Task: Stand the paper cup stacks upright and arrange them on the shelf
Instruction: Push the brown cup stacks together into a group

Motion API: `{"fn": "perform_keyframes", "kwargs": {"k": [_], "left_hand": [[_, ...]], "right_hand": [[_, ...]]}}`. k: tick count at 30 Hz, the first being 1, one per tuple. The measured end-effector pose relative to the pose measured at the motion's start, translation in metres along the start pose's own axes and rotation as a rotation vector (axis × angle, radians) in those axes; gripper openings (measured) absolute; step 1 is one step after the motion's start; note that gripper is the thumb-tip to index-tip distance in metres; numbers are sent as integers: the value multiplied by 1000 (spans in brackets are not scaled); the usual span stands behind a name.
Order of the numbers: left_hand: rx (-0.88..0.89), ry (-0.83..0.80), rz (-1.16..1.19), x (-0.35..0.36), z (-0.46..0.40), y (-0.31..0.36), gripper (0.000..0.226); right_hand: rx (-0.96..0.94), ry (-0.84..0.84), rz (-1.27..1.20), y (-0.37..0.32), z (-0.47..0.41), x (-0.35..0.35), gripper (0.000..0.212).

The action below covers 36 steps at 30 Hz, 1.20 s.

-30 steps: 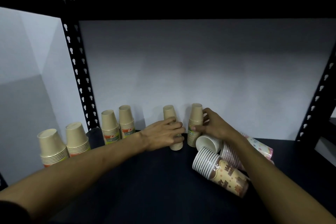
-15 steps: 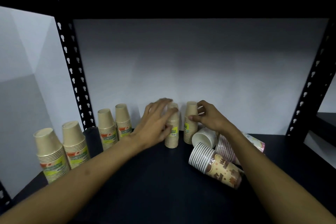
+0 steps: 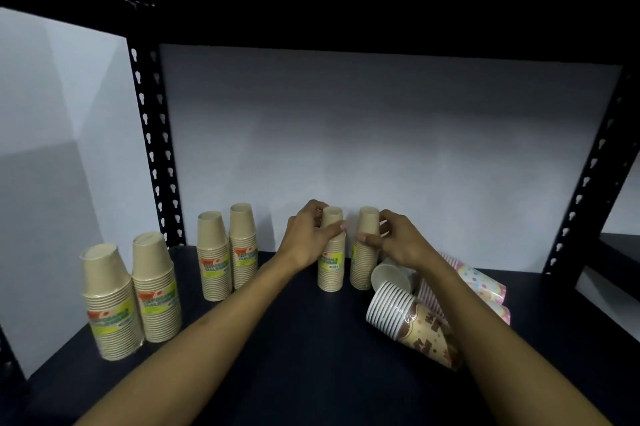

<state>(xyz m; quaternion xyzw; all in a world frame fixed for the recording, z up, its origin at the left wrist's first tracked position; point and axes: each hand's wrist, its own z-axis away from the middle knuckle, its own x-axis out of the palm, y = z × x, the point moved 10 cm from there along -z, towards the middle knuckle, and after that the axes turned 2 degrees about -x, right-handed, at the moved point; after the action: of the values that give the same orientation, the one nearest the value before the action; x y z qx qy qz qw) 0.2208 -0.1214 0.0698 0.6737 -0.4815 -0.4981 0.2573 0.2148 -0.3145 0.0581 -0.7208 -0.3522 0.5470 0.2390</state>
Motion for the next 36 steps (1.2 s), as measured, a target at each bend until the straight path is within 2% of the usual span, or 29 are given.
{"fn": "perform_keyframes", "kwargs": {"k": [10,15,18,22,26,28,31,34,36], "left_hand": [[22,-78,59,-31,16,-11,41],[25,-54,141,-53,35,-19,38],[34,-16,158,-66,50,-22,34],[30,55,159,-81,72,-28,51],[45,111,175,-87,99,-27,56],[45,109,150,-84,114,-33,68],[-24,69,183,-73,140,-61,86],[-83,27,149,-67,152,-83,78],[-99,54,127,-68,153,-85,71]], "right_hand": [[-34,-23,90,-47,13,29,48],[-69,-35,69,-61,25,48,46],[-93,-56,41,-66,31,59,56],[-130,-75,-80,-72,45,72,65],[-169,-61,-209,-78,59,84,44],[-190,-47,-276,-79,67,91,36],[-188,-64,-347,-69,82,105,51],[-154,-86,-359,-54,93,119,66],[-127,-94,-351,-46,98,128,66]]}}
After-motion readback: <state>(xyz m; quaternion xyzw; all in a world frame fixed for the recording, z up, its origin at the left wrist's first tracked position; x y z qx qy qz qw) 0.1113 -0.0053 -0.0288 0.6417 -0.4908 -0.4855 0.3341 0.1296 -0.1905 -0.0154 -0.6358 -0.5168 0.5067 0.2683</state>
